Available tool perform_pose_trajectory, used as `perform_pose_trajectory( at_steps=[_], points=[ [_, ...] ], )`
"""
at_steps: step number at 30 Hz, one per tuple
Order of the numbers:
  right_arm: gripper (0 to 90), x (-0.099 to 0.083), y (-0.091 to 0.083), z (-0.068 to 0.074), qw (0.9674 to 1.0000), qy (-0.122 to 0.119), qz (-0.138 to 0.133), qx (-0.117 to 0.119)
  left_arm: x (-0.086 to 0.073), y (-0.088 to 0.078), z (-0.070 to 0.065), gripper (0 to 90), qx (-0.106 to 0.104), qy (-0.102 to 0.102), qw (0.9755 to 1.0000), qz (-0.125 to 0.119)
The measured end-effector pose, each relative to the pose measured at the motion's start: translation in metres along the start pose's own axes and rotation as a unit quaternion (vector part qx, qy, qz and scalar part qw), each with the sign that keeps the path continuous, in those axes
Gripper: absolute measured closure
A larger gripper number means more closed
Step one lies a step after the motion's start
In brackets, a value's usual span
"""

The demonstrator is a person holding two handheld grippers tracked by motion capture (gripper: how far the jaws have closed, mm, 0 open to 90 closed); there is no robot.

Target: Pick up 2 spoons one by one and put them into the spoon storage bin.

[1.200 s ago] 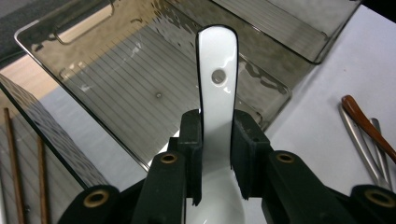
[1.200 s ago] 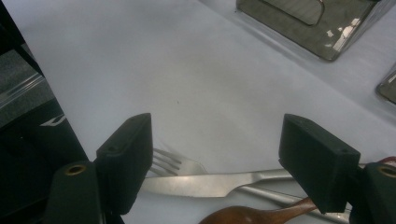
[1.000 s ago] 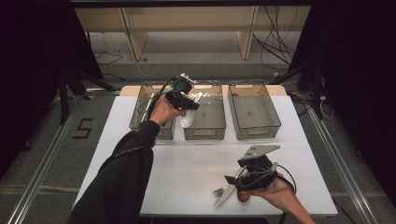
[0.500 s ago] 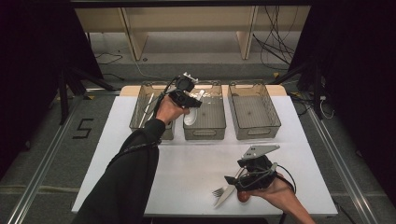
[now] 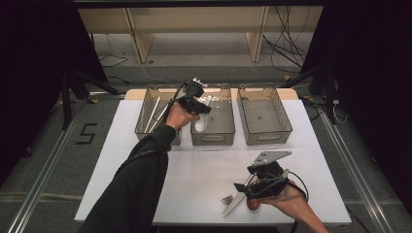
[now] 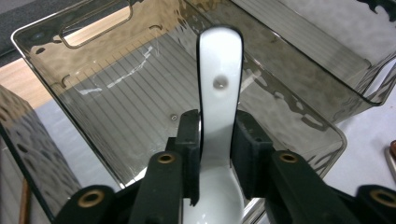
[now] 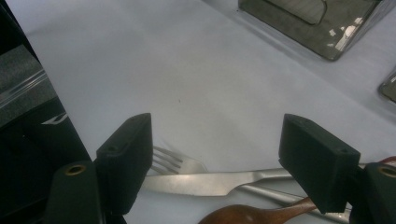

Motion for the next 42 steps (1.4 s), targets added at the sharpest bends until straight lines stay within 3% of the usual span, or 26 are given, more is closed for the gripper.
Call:
perform_pose_trajectory(
  at_steps=[1,6,11,19,29,37,42],
  points=[
    [26.9,0.0,0.0,0.0,1.0,0.0,0.0,-0.001,0.001,-0.001,-0.001,59.9,-0.005,-0.002,1.0,0.002],
    [26.9,0.0,-0.001,-0.001,1.0,0.001,0.0,-0.002,0.001,-0.012,-0.006,50.9,-0.017,0.005,0.9998,0.009],
    [26.9,0.0,-0.001,-0.002,1.0,0.005,0.001,-0.006,-0.001,-0.029,-0.009,42.6,-0.033,-0.007,0.9994,-0.011],
    [26.9,-0.001,-0.004,-0.011,0.9997,0.016,-0.003,-0.018,-0.012,-0.058,-0.013,34.6,-0.046,-0.003,0.9983,-0.035],
    [27.0,-0.004,-0.009,-0.03,0.9981,0.036,-0.004,-0.049,-0.047,-0.084,-0.012,28.8,-0.052,-0.009,0.9976,-0.045],
    [27.7,-0.013,-0.01,-0.054,0.9927,0.08,0.008,-0.09,-0.088,-0.102,-0.013,25.9,-0.047,-0.008,0.9979,-0.045],
    [27.7,-0.017,-0.006,-0.06,0.9901,0.096,0.022,-0.1,-0.101,-0.107,-0.014,23.8,-0.045,-0.011,0.9977,-0.05]
  ],
)
Point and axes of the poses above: each handheld gripper's, and its own axes: y roughly forward along the jaws, x roughly out of its top, z roughly to its left, the point moved 6 cm from there along y, roughly forward along the jaws, and after that the axes turned 2 degrees about y, right-handed, at the moved point
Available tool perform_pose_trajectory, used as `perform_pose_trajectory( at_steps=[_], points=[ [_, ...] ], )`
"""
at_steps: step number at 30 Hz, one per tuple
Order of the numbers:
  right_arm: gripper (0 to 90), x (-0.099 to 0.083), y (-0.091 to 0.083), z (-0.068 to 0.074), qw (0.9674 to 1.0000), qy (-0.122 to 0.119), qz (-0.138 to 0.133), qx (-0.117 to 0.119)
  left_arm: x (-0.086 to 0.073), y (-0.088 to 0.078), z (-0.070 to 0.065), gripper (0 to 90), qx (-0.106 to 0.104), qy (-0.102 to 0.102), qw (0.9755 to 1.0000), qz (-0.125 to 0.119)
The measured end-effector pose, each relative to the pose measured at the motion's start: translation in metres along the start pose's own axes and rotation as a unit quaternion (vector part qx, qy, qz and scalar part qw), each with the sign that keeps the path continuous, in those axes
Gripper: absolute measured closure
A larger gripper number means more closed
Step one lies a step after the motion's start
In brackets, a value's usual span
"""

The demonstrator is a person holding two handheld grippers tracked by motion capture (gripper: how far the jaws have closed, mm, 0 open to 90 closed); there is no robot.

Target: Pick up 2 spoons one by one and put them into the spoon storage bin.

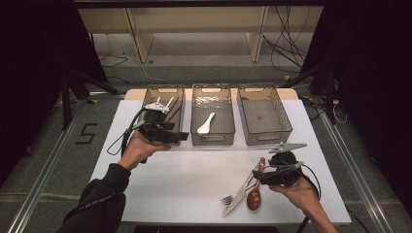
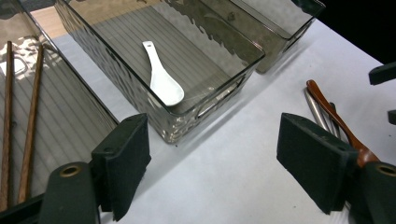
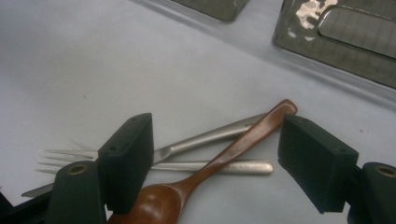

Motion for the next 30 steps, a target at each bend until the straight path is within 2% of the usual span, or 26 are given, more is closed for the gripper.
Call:
perform_pose_trajectory(
  at_steps=[7,10,19,27,30],
  points=[
    [27.7,-0.003,0.006,-0.003,0.9998,0.015,0.014,-0.007,-0.014,-0.013,-0.009,21.9,0.003,0.008,0.9998,-0.016],
    [27.7,-0.004,0.008,-0.004,0.9997,0.016,0.016,-0.009,-0.021,-0.015,-0.011,21.0,0.004,0.019,0.9997,-0.015],
    [27.7,-0.005,0.011,-0.008,0.9993,0.027,0.022,-0.012,-0.042,-0.022,-0.015,19.8,0.005,0.025,0.9995,-0.016],
    [27.7,-0.005,0.015,-0.01,0.9989,0.034,0.028,-0.014,-0.062,-0.028,-0.017,18.1,0.01,0.019,0.9996,-0.016],
    [27.7,-0.004,0.017,-0.011,0.9987,0.036,0.032,-0.015,-0.069,-0.031,-0.017,18.0,0.018,0.018,0.9995,-0.02]
  ],
)
Point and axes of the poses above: each handheld gripper's, and its own axes: y roughly forward along the jaws, x roughly out of its top, z roughly to its left, the point moved 6 cm from there along y, roughly forward along the jaws, and after that the axes turned 2 degrees about y, right-handed, at the moved point
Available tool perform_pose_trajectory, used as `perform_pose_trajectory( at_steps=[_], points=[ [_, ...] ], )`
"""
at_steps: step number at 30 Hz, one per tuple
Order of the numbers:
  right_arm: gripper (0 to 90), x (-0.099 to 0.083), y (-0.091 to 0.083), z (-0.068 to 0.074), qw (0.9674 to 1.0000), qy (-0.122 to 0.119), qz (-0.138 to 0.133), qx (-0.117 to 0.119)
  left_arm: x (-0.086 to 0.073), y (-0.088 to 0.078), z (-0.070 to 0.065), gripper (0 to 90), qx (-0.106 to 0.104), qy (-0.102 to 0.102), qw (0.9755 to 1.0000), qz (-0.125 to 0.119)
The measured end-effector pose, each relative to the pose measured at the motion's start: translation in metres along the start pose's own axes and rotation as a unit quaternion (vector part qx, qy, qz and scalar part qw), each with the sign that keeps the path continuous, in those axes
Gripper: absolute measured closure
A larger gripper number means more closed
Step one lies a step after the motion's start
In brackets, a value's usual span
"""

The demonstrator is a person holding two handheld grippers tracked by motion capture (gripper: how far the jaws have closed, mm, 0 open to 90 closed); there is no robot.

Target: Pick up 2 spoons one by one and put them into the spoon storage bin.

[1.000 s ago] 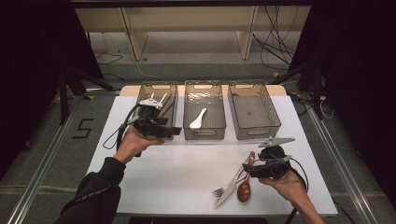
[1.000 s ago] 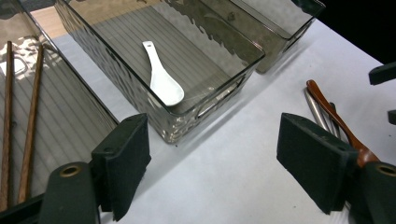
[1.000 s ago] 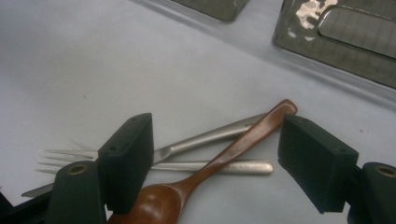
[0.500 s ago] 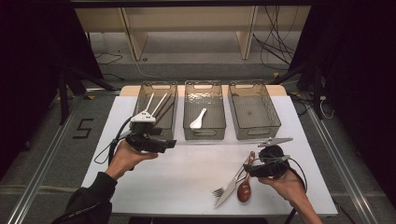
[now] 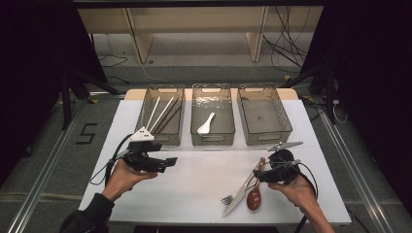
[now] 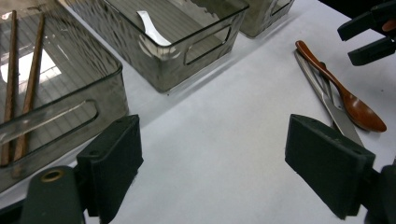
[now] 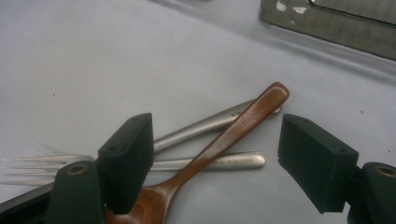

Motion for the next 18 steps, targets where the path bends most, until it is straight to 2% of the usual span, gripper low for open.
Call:
perform_pose_trajectory(
  at_steps=[5,9,18],
  points=[
    [27.6,0.001,0.004,-0.002,0.9999,0.006,0.007,-0.006,-0.012,-0.007,0.001,17.8,0.007,-0.001,1.0,0.001],
    [27.7,0.002,0.005,-0.006,0.9998,0.015,0.01,-0.01,-0.014,-0.012,0.002,17.6,0.013,-0.01,0.9998,-0.012],
    [28.6,0.001,0.015,-0.012,0.9988,0.027,0.037,-0.019,-0.022,-0.013,-0.001,17.0,0.014,-0.008,0.9999,-0.002]
  ],
)
Point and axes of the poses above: each handheld gripper's, and its own axes: y roughly forward along the jaws, x roughly out of its top, z roughly to its left, the point moved 6 cm from there along y, roughly forward along the jaws, and after that the axes turned 2 degrees about y, right-handed, at the moved point
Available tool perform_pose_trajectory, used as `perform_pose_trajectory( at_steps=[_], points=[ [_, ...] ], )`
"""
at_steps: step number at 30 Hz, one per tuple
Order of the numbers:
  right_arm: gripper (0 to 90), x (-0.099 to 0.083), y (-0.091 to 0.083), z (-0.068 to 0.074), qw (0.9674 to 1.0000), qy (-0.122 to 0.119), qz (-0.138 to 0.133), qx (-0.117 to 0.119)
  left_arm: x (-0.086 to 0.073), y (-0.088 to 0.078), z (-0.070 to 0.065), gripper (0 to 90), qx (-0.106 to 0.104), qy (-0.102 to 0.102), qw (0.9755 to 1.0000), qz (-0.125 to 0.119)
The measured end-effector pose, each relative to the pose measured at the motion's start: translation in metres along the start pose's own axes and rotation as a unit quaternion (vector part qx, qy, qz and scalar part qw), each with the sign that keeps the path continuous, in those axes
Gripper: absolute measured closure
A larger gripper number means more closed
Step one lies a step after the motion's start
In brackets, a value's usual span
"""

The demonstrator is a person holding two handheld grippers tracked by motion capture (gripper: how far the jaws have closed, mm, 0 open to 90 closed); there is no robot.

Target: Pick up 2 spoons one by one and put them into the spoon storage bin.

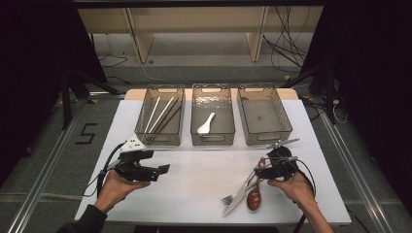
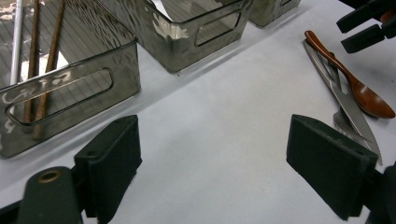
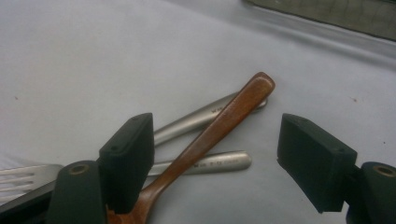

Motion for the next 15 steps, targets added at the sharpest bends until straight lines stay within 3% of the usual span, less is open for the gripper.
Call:
perform_pose_trajectory(
  at_steps=[15],
  points=[
    [38.0,-0.001,0.022,-0.002,0.9985,-0.018,0.052,-0.005,-0.007,-0.002,-0.006,16.8,-0.002,0.006,1.0,0.007]
  ],
)
Point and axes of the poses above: each handheld gripper's, and its own axes: y roughly forward along the jaws, x roughly out of its top, z roughly to its left, the point moved 6 cm from there along y, roughly forward along the jaws, and after that the axes turned 2 degrees about y, right-handed, at the moved point
